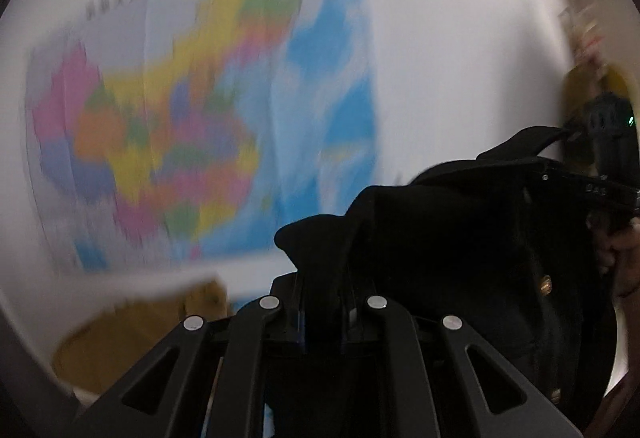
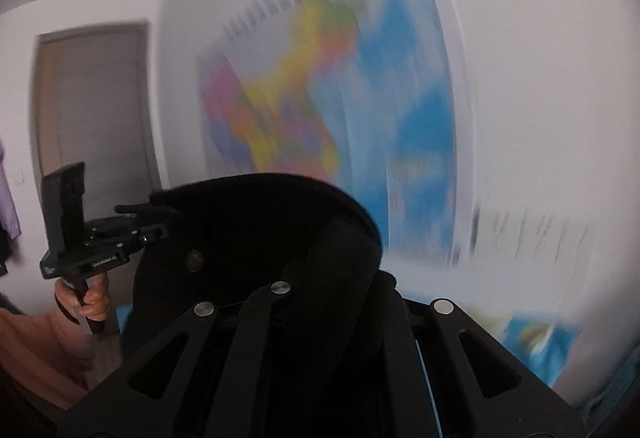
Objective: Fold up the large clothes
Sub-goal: 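Lift the black jacket high with both tools to shake it out, then lower the jacket onto the bed and open both tools to release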
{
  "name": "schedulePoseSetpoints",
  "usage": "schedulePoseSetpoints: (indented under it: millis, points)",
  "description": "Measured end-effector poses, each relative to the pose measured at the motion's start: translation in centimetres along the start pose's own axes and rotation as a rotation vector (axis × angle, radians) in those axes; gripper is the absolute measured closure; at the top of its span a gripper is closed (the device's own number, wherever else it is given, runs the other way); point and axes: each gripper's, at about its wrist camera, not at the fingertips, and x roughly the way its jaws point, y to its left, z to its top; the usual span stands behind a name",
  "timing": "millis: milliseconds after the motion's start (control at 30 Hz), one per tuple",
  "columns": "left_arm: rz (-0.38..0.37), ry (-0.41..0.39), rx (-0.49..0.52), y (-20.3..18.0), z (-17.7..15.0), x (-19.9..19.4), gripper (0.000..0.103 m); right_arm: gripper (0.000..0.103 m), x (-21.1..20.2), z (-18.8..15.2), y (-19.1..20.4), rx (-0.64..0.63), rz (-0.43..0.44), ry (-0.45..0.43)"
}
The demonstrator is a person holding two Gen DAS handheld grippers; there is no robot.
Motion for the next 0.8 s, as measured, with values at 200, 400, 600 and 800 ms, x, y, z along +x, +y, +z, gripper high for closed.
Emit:
schedulePoseSetpoints:
  millis: [200, 400, 600, 800]
  points:
    - [0.051, 0.349, -0.090, 2.8, -8.8, 16.5, 0.095, 0.099, 13.8, -7.1, -6.1, 0.081, -0.096, 0.279]
    - [0.056, 0.370, -0.143, 5.4, -9.8, 21.5, 0.096, 0.099, 16.0, -6.8, -8.4, 0.073, -0.085, 0.281]
    - [0.093, 0.378, -0.150, 6.8, -8.7, 24.3, 0.095, 0.099, 20.2, -7.2, -11.8, 0.109, -0.113, 0.335]
    - [0.123, 0.553, -0.167, 7.6, -12.6, 28.6, 0.082, 0.070, 23.6, -12.6, -13.1, 0.133, -0.213, 0.573]
